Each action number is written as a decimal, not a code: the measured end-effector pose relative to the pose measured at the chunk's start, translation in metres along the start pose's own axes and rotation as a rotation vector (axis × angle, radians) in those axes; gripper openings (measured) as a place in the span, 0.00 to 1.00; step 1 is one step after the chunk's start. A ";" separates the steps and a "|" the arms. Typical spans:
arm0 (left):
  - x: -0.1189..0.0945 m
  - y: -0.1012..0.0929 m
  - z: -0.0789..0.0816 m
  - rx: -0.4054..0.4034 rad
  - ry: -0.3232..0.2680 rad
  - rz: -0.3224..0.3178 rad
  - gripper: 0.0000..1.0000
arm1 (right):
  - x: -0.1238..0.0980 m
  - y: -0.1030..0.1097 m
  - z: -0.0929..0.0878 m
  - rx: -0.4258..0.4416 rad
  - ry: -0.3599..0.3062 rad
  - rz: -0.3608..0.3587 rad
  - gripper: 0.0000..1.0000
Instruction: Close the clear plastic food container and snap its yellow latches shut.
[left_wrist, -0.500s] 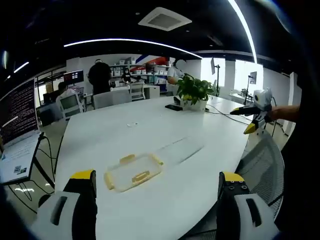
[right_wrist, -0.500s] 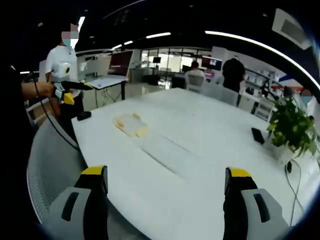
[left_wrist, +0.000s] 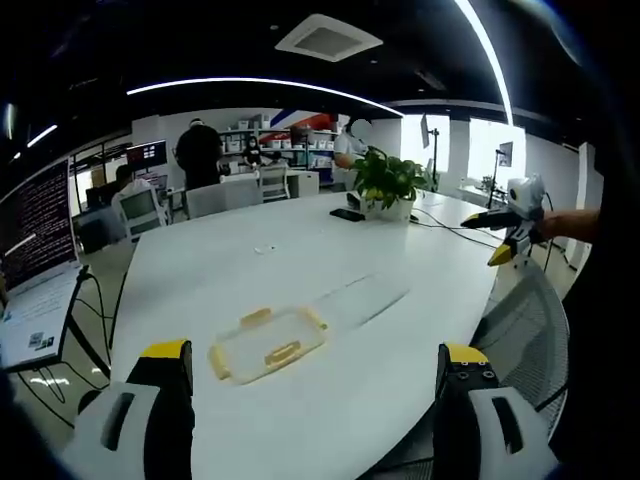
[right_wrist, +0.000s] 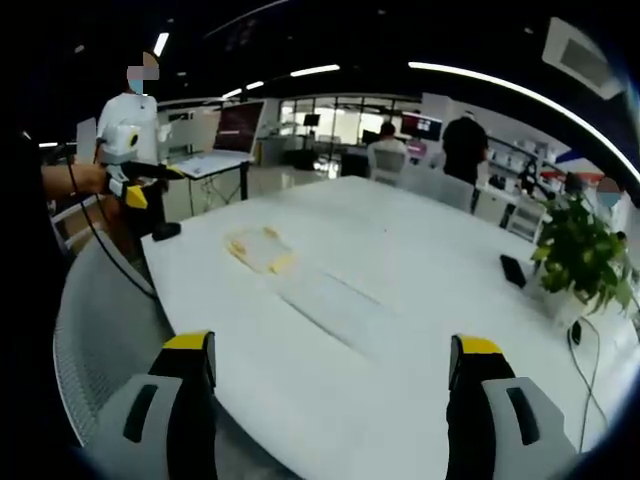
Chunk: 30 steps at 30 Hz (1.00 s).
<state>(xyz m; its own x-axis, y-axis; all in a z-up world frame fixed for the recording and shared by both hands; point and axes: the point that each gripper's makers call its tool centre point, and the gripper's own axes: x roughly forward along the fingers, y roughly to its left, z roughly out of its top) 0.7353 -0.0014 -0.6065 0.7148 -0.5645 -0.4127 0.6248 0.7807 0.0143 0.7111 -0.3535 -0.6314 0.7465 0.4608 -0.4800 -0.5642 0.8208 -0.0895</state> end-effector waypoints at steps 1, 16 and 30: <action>0.000 0.000 -0.001 0.000 0.002 0.001 0.99 | 0.000 0.000 -0.001 0.001 0.004 -0.002 0.95; -0.002 0.004 -0.007 0.006 0.021 0.006 0.99 | -0.001 0.002 -0.003 0.003 0.014 0.009 0.96; 0.002 0.000 -0.008 0.010 0.024 -0.009 0.99 | 0.000 0.003 -0.004 -0.001 0.029 0.035 0.95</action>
<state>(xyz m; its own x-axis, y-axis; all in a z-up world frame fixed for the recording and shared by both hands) 0.7341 -0.0005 -0.6146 0.7013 -0.5649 -0.4348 0.6345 0.7727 0.0194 0.7083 -0.3525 -0.6353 0.7158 0.4793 -0.5079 -0.5904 0.8038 -0.0735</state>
